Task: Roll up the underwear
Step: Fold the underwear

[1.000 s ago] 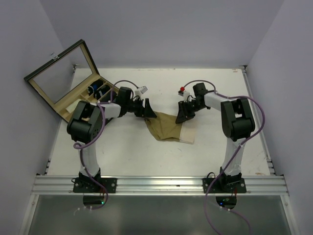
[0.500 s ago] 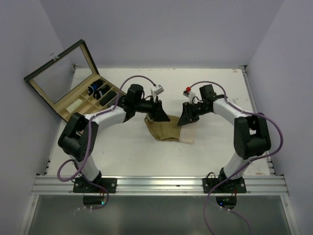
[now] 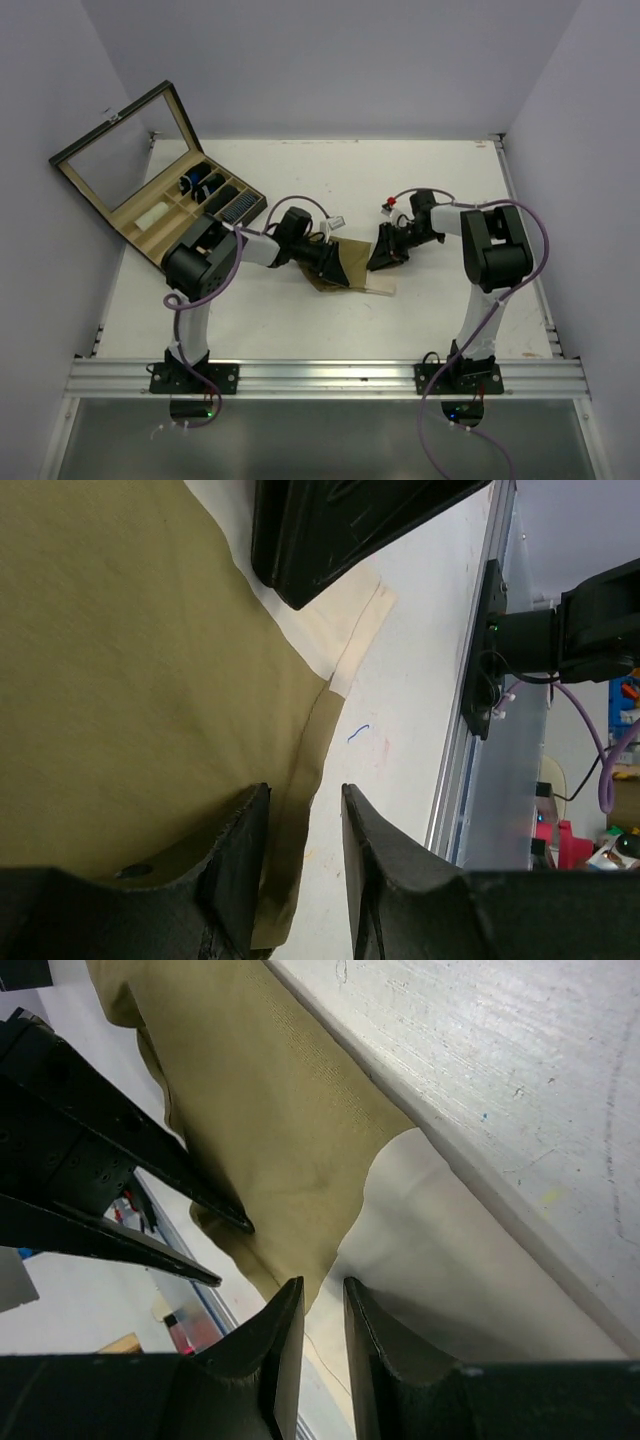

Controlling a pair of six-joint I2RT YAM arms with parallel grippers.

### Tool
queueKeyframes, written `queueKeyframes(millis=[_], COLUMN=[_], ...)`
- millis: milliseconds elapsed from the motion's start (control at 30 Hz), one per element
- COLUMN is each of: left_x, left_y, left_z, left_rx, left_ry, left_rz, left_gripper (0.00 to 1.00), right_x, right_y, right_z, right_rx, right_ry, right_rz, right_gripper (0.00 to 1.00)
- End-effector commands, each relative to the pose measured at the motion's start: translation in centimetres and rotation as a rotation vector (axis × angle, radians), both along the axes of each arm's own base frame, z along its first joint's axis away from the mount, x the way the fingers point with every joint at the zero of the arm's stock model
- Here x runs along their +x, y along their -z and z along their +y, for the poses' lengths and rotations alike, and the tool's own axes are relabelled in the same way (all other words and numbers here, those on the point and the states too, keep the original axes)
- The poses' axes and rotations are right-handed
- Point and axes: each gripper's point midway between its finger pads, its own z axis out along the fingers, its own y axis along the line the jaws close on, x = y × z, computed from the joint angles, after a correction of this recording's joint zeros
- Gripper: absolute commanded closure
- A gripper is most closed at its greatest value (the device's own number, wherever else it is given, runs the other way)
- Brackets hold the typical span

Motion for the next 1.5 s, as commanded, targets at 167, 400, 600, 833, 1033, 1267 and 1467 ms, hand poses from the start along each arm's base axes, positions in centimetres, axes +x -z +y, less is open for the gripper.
queueKeyframes(millis=[167, 400, 600, 833, 1033, 1267, 1467], left_x=[-2.1, -0.1, 2.0, 10.0, 14.0, 14.0, 13.3], left_y=[1.9, -6.0, -6.2, -6.9, -3.2, 0.4, -1.9], left_z=[1.9, 1.0, 2.8, 4.8, 7.4, 9.9, 9.4], left_rx=[0.068, -0.068, 0.008, -0.097, -0.051, 0.041, -0.024], left_ry=[0.039, 0.119, 0.112, -0.123, -0.284, -0.348, -0.295], left_rz=[0.013, -0.274, -0.414, -0.322, -0.244, -0.167, -0.188], left_gripper=[0.51, 0.46, 0.43, 0.43, 0.43, 0.43, 0.43], right_x=[-1.0, -0.6, -0.3, 3.8, 4.9, 3.6, 3.9], right_y=[2.0, -5.9, -6.6, -4.8, -0.6, 2.4, -1.9], right_z=[-1.0, 0.4, 0.5, 0.8, -0.7, -1.9, -1.2], right_rx=[-0.007, 0.177, 0.172, 0.138, 0.063, 0.045, 0.127], right_ry=[0.009, -0.139, -0.118, 0.000, 0.068, 0.098, 0.056], right_rz=[0.086, -0.124, -0.176, -0.192, -0.120, -0.015, -0.081], right_gripper=[0.73, 0.74, 0.72, 0.71, 0.71, 0.71, 0.71])
